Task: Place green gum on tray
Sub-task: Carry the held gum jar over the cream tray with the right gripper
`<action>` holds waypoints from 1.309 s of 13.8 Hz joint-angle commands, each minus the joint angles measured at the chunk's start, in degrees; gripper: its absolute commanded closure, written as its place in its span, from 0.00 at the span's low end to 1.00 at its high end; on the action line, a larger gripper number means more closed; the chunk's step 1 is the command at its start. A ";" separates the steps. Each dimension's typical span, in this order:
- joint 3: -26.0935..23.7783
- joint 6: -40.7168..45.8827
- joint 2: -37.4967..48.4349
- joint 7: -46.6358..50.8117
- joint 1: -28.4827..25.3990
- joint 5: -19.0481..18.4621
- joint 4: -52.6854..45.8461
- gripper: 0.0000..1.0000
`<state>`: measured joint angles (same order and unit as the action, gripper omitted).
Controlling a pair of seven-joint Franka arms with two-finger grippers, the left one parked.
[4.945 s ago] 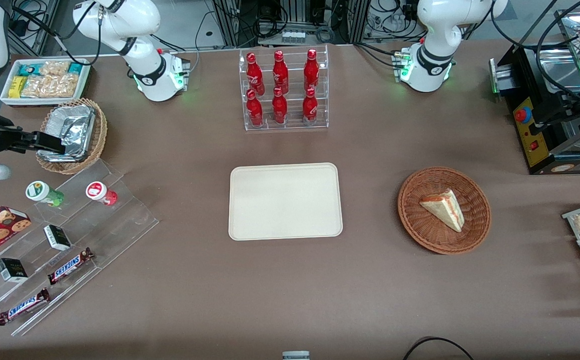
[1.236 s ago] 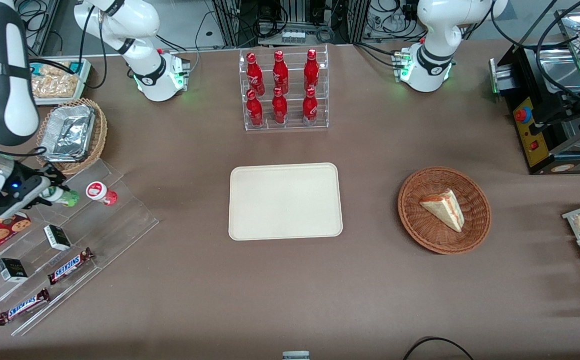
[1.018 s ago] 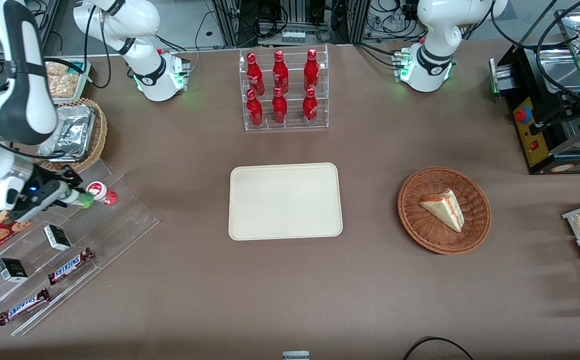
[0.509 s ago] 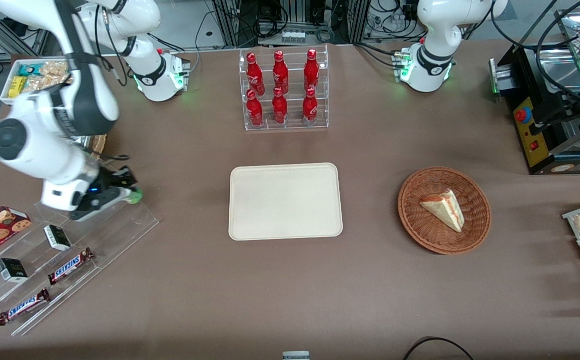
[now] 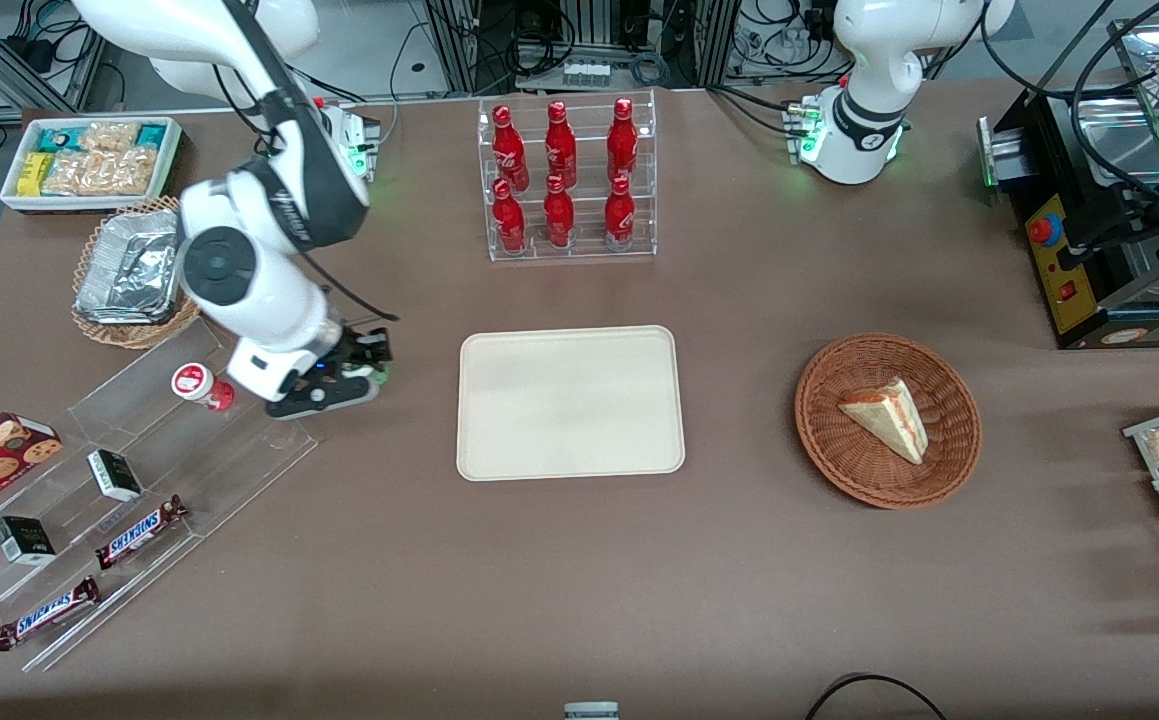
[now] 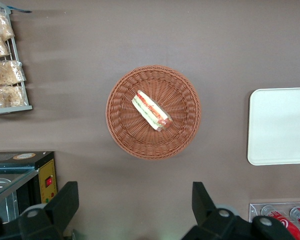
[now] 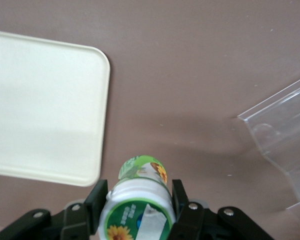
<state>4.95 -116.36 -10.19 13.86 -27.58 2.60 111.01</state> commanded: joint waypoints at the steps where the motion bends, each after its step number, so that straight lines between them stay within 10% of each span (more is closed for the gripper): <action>1: 0.59 0.09 -5.88 8.17 -4.05 2.23 -7.11 1.00; 18: 0.76 -12.31 -28.22 38.43 -18.74 2.85 -22.86 1.00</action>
<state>5.03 -127.87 -36.21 51.43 -45.61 4.66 90.64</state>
